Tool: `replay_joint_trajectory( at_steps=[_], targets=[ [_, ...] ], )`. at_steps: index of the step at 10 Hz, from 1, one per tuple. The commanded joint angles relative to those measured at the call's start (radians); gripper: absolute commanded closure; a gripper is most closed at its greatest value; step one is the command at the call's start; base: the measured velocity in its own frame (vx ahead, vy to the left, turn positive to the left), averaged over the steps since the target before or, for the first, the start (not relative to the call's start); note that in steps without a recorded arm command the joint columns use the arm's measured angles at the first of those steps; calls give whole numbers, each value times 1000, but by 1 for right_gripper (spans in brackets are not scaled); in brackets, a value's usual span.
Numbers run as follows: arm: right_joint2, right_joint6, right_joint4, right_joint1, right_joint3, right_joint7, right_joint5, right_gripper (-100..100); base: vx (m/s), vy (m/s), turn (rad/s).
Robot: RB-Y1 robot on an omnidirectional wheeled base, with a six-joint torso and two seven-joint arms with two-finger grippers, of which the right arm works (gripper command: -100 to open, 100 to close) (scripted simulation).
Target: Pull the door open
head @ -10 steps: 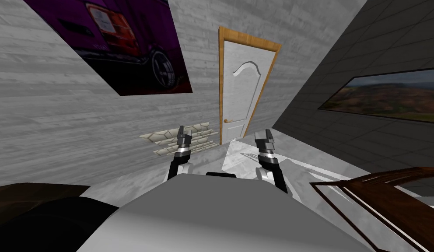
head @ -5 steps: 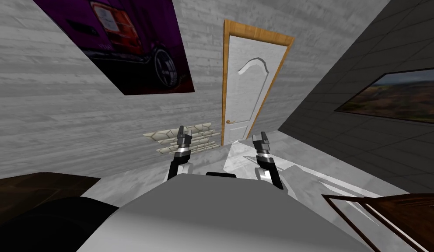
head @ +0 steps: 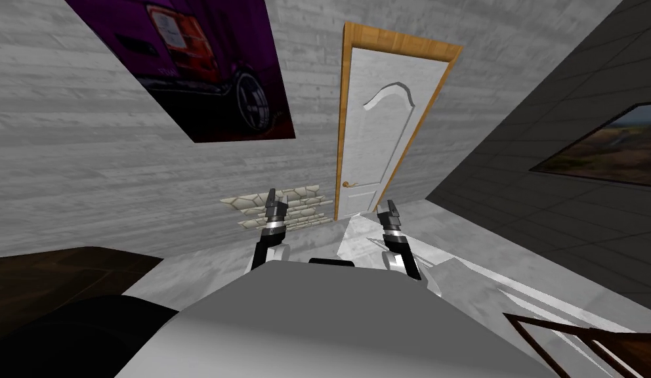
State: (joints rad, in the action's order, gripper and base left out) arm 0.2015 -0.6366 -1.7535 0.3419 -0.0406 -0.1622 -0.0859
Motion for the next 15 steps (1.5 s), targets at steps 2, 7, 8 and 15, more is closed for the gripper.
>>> replay_joint_trajectory(
  at_steps=[2,7,8,15],
  targets=[
    [20,-12,79,-28,2,-10,1,-100,73,-11,114],
    [59,-34,230,-81,5,-30,2,-100,78,-14,122],
    [59,-34,243,-81,5,-30,2,-100,61,-14,37],
    [107,-61,435,-145,8,-54,4,-100,60,-21,94]
  ],
)
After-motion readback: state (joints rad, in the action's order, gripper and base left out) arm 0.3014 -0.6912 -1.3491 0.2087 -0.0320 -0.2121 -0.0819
